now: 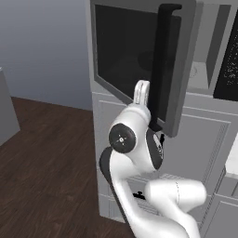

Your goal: Pick the lemon wedge from the sink and place it in the bowl. Then pick the bowl and place it in the microwave. Then close the microwave door and press the start button.

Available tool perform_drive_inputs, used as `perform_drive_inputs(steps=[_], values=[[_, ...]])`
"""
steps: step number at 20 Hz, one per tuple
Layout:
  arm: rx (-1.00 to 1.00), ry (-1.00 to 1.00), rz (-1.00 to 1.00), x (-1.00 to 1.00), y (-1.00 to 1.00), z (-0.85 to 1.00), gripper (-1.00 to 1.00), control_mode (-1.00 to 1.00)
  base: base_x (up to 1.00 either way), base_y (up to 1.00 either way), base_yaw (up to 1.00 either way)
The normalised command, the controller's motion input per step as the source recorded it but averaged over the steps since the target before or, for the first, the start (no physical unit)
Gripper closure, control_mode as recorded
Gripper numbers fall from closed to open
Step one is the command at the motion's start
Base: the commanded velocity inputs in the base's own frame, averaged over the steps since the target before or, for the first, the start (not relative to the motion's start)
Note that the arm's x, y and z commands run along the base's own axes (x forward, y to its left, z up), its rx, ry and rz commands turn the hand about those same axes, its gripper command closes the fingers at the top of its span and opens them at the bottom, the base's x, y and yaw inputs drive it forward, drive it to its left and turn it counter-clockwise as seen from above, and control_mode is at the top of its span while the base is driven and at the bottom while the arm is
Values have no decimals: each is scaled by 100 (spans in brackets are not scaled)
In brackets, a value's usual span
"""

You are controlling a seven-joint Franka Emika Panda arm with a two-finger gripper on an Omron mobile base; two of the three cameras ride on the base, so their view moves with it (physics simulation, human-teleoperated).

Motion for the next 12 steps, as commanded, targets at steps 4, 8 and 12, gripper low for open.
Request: perform_drive_inputs(steps=[4,8,12], values=[[17,-4,-20,29,-31,0,-100,-100,0,0,0],[13,-2,-21,39,-24,0,-100,-100,0,0,0],[18,0,-13,40,-44,7,-100,-100,0,0,0]])
